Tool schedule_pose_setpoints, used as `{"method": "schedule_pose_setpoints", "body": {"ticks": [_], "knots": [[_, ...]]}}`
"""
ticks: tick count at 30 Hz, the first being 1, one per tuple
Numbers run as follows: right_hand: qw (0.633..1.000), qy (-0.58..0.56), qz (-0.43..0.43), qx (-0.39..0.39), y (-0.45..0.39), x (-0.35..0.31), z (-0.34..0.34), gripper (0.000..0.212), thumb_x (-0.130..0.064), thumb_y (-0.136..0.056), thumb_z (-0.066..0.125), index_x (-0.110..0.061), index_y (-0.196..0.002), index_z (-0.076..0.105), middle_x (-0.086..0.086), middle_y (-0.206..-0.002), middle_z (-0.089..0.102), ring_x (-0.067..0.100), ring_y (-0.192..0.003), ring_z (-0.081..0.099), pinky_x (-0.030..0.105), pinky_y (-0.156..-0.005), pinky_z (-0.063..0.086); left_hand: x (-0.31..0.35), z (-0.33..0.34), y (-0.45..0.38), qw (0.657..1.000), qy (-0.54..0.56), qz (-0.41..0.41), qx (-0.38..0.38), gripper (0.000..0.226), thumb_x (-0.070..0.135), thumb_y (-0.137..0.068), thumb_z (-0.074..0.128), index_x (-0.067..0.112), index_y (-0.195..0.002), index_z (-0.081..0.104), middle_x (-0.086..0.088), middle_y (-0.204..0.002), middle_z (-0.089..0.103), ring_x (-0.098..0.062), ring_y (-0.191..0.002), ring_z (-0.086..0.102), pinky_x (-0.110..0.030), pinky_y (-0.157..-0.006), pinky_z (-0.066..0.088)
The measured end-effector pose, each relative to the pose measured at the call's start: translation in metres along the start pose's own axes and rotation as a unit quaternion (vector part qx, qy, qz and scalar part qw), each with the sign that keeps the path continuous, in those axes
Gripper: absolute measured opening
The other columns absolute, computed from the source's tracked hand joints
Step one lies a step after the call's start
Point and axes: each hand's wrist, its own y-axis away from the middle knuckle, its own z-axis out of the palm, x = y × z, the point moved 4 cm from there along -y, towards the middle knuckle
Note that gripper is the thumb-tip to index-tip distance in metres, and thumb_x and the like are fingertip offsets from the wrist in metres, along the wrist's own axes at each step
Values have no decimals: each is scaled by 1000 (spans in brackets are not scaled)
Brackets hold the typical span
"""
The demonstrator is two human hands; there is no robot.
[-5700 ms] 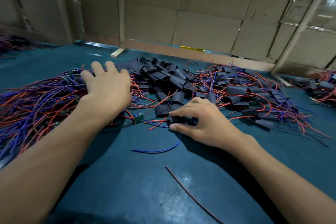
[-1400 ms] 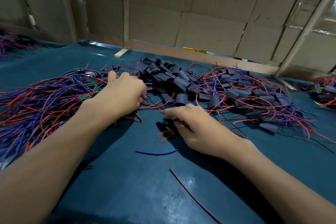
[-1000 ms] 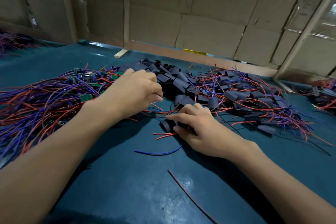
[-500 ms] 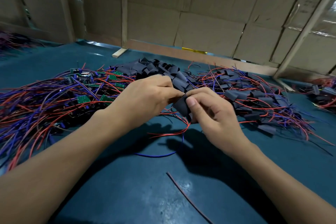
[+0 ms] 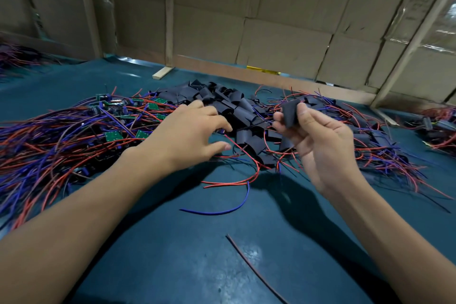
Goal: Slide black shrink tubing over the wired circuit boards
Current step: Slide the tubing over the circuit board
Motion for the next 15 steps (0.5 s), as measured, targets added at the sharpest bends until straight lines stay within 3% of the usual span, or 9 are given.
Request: {"method": "schedule_pose_setpoints", "body": {"ticks": [4, 10, 13, 15], "knots": [[998, -34, 0, 44, -7, -8, -12, 18, -4, -101, 52, 7, -97, 66, 12, -84, 73, 26, -81, 74, 33, -80, 61, 0, -4, 1, 1000, 14, 13, 5, 21, 36, -95, 66, 19, -103, 76, 0, -92, 71, -26, -92, 61, -40, -81, 46], [998, -29, 35, 48, -10, -5, -19, 20, -10, -102, 53, 5, -99, 66, 15, -83, 71, 27, -82, 74, 33, -76, 61, 8, -6, 0, 997, 55, 26, 42, 19, 15, -98, 64, 7, -113, 73, -8, -100, 71, -29, -98, 65, -38, -85, 49], [989, 42, 26, 140, -9, 0, -26, 19, -14, -104, 55, -4, -90, 63, 8, -74, 67, 29, -75, 74, 37, -66, 62, 13, -10, 2, 994, 51, 38, 91, 16, 16, -100, 62, 7, -108, 71, -9, -96, 70, -35, -88, 66, -47, -73, 53], [960, 172, -31, 219, -5, 2, -36, 24, -22, -105, 56, -14, -83, 62, 9, -77, 64, 27, -75, 71, 43, -66, 61, 12, -11, 3, 991, 49, 12, 127, 15, 23, -102, 57, 12, -106, 67, -5, -87, 69, -33, -79, 64, -45, -65, 51]]}}
